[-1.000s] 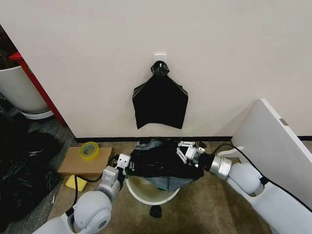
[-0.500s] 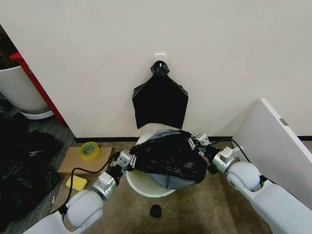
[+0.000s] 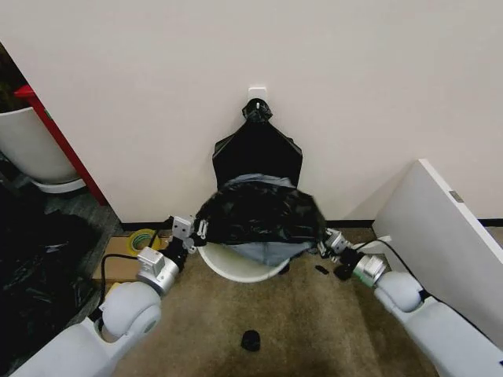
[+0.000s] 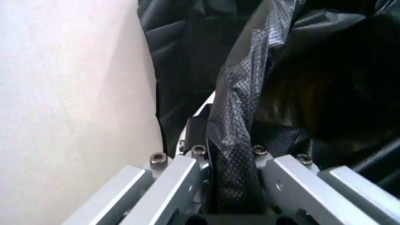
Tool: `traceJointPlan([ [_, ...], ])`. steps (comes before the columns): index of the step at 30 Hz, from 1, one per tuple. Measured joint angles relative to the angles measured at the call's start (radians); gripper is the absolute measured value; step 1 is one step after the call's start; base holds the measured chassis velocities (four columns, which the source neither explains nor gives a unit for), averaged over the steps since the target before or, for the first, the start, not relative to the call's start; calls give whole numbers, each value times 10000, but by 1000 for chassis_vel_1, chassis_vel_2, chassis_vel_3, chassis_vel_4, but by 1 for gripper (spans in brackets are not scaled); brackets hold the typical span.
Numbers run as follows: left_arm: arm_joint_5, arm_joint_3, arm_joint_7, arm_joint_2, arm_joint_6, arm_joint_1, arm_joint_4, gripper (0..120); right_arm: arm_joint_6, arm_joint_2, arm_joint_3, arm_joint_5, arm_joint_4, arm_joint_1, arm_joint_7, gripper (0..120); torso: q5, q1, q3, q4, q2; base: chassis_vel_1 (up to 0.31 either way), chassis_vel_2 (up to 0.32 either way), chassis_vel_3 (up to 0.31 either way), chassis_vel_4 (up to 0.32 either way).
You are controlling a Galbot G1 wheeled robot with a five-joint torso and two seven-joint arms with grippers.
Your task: Place the garbage bag over the trash bin.
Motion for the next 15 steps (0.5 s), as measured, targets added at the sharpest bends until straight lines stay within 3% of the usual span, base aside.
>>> traceJointPlan([
  [6, -901, -40, -851, -347, 478, 15, 43, 1, -1814, -87, -63, 1407, 1065, -594, 2662, 41, 2, 0, 0, -1, 0, 0, 0, 0, 0],
  [10, -1644, -57, -1469, -753, 802, 112, 64, 1, -3993, -330, -179, 4475, 3463, -1524, 5396, 58, -1, -1, 0, -5, 0, 0, 0, 0, 0],
  [11, -1644, -57, -1469, -753, 802, 112, 64, 1, -3993, -330, -179, 4475, 3463, -1524, 5396, 58, -1, -1, 0, -5, 0, 0, 0, 0, 0],
  [15, -1948, -55, -1696, -1000, 884, 345, 75, 1, -5176, -277, -168, 8260, 6058, -2602, 6577, 77, -3, -2, -1, -3, 0, 0, 0, 0, 0],
])
